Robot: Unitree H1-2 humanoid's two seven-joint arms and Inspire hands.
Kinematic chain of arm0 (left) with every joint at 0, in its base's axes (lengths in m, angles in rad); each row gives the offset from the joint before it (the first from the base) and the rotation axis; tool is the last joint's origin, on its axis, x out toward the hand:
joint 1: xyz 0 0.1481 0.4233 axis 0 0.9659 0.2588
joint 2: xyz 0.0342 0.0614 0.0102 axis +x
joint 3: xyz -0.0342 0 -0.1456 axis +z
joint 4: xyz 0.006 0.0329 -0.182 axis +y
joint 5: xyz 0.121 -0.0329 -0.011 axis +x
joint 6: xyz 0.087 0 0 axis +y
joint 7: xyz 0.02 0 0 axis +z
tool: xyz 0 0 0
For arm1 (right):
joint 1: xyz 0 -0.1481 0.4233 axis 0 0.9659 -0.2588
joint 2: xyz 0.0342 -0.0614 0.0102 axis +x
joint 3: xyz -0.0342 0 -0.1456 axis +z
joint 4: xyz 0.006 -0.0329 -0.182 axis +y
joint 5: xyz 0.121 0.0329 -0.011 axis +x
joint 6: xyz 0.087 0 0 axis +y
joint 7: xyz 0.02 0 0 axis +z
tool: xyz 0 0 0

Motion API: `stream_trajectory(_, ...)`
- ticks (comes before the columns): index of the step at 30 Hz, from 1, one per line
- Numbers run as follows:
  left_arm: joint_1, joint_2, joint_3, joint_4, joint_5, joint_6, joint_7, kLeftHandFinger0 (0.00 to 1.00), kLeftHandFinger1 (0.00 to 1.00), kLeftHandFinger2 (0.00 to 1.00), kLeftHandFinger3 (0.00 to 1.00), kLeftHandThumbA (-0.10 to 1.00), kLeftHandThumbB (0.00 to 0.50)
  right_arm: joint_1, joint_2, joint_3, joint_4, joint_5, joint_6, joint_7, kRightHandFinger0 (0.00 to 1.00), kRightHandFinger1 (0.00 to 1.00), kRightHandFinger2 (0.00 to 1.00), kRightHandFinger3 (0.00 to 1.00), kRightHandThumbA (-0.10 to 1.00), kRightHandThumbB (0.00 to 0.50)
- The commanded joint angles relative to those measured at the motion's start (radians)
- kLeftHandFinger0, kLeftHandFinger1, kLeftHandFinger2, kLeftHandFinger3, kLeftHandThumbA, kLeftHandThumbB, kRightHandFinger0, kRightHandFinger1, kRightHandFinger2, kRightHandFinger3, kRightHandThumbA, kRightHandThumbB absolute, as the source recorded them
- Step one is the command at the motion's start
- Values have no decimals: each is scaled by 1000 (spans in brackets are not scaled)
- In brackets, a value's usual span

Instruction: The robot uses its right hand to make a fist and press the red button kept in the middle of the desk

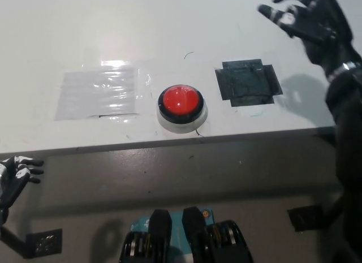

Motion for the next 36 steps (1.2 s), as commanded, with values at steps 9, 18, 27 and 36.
stream_trajectory(9, -1, 35, 10, -30, 1, -1, 0, 563, 576, 641, 647, 532, 0, 198, -132, -138, -178, 108, 14, -13, 0, 101, 364, 429, 969, 118)
stream_trajectory(18, -4, 41, 15, -21, -6, -7, -6, 495, 514, 580, 602, 546, 10, 375, -155, -202, -216, 75, 14, -44, 0, 102, 371, 443, 956, 83)
stream_trajectory(27, -6, 39, 12, -15, -3, -18, -2, 526, 548, 616, 611, 552, 7, 445, -141, -234, -203, 64, -21, -66, 17, 267, 467, 557, 949, 120)
stream_trajectory(36, -7, 31, 10, -6, -2, -28, 1, 546, 569, 637, 629, 578, 10, 441, -153, -229, -178, 38, -33, -87, 80, 292, 533, 583, 923, 144)
